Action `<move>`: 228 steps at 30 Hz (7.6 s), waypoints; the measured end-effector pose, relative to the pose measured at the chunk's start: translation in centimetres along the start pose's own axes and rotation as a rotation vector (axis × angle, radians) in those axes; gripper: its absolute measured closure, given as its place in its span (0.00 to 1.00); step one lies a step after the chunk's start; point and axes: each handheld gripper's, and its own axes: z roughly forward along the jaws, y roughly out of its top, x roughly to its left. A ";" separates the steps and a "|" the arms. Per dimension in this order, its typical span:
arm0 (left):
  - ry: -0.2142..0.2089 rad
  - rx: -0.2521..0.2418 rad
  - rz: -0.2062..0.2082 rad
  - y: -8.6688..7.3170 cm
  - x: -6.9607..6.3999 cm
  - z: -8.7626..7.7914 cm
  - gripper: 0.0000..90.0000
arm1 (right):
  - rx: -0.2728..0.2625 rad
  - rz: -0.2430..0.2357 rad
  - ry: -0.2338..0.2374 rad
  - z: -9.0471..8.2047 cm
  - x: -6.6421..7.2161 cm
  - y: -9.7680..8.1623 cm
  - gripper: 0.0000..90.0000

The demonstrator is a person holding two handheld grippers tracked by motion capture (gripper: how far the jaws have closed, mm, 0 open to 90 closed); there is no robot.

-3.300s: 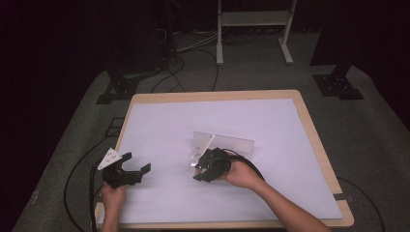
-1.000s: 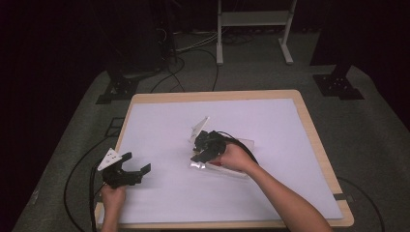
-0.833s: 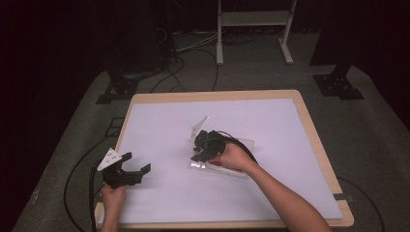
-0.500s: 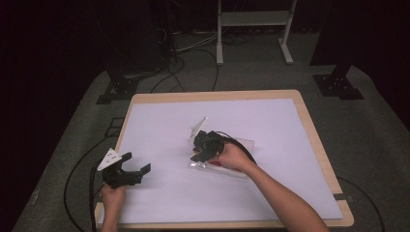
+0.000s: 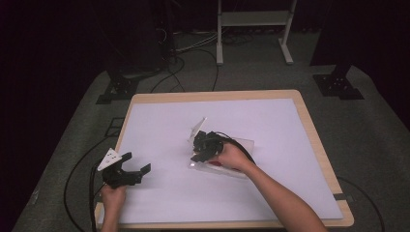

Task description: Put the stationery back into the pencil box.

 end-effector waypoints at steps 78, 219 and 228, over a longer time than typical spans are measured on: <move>0.006 0.006 -0.002 0.0 0.0 0.1 0.00 | -0.026 0.033 0.019 -0.7 -0.6 -1.0 0.62; 0.022 0.015 0.018 0.0 -0.5 0.1 0.00 | -0.196 0.315 -0.111 -13.3 3.1 -21.8 0.39; 0.022 0.017 0.020 0.0 -0.5 0.2 0.00 | -0.200 0.340 -0.121 -13.4 3.3 -23.2 0.39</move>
